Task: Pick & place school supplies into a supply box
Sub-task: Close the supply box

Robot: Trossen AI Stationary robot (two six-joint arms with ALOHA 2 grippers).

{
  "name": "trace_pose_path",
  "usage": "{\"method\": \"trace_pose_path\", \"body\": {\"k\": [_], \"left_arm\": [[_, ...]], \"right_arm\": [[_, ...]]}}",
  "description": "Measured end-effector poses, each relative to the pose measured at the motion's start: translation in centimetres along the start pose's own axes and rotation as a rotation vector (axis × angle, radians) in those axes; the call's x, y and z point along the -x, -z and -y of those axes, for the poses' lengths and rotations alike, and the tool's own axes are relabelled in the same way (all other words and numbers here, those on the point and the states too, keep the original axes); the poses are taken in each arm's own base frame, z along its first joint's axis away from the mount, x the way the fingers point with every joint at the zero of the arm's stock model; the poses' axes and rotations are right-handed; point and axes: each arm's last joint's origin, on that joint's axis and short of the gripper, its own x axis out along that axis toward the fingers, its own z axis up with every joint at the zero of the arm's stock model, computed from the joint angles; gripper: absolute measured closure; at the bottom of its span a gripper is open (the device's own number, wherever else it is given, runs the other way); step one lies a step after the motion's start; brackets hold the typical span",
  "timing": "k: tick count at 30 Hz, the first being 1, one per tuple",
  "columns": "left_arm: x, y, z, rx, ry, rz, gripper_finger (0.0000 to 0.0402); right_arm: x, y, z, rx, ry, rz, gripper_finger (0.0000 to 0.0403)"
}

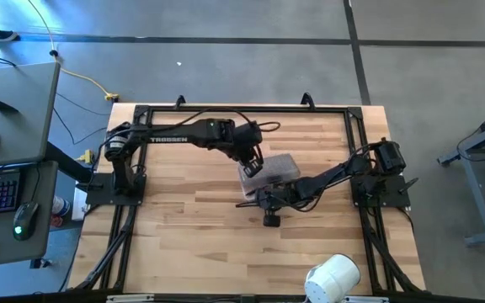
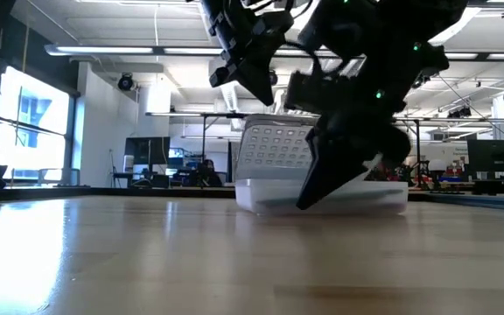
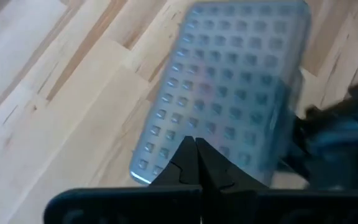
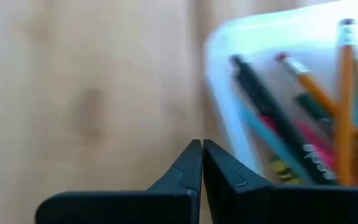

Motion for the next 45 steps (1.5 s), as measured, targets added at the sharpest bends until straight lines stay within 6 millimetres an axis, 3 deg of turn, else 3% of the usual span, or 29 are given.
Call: {"method": "trace_pose_path", "body": {"k": [7,13,19,26,34,41,45], "left_arm": [[0.0,0.0,0.1,0.016,-0.023,0.011,0.0369],[0.0,0.1,0.2,0.013,-0.03,0.015,0.0386],[0.1,0.3,0.6,0.004,-0.033,0.018,0.0367],[0.2,0.7,1.5,0.006,-0.079,0.044,0.0387],[0.5,1.5,3.9,-0.041,-0.047,0.082,0.0367],[0.1,1.9,4.7,-0.053,-0.038,0.081,0.039],[0.2,1.8,4.6,-0.045,-0.061,0.103,0.0374]], "right_arm": [[1.0,-0.7,-2.1,-0.064,-0.293,0.038,0.0403],[2.1,-1.6,-3.8,-0.025,-0.517,0.115,0.0402],[3.3,-2.8,-4.7,0.079,-0.814,0.224,0.0403],[3.5,-2.5,-5.8,0.133,-0.689,0.27,0.0403],[4.3,-2.0,-7.4,0.138,-0.857,0.211,0.0403],[4.3,-2.0,-7.4,0.13,-0.87,0.206,0.0403],[4.4,-1.8,-7.7,0.202,-0.897,0.218,0.0403]]}}
